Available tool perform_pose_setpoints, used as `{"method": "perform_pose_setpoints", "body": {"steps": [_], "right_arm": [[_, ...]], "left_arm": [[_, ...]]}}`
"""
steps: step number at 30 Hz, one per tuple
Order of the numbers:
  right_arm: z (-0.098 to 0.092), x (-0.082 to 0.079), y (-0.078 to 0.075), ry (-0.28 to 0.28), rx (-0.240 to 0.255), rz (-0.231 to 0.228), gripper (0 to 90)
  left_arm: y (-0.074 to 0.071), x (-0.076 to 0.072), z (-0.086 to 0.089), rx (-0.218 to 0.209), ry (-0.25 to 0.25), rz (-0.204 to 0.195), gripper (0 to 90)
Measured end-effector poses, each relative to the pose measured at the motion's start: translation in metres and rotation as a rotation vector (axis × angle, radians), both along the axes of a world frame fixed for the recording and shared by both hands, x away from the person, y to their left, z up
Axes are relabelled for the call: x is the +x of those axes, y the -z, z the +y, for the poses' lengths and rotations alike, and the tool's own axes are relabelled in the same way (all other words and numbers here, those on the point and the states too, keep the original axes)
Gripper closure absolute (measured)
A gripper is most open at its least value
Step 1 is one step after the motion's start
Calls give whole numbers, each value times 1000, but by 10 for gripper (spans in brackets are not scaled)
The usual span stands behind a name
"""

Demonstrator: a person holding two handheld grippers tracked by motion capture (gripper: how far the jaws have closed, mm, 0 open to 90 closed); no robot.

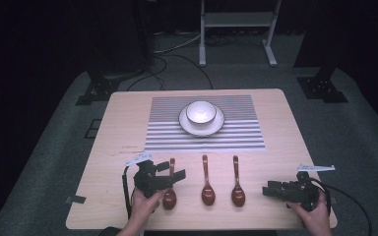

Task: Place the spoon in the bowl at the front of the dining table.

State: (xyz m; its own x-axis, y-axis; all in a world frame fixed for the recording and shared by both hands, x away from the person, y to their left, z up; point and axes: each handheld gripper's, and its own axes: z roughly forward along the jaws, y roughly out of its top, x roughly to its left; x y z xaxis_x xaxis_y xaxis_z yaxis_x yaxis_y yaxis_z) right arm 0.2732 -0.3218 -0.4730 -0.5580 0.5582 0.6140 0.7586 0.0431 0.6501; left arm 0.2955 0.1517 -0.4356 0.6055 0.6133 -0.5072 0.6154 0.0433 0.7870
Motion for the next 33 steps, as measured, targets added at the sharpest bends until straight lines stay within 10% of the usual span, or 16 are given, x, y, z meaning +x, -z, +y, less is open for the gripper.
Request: {"method": "perform_pose_setpoints", "body": {"steps": [33], "right_arm": [[28,31,-17,-65,-67,14,324]], "left_arm": [[1,-12,-46,36,158,-3,55]]}}
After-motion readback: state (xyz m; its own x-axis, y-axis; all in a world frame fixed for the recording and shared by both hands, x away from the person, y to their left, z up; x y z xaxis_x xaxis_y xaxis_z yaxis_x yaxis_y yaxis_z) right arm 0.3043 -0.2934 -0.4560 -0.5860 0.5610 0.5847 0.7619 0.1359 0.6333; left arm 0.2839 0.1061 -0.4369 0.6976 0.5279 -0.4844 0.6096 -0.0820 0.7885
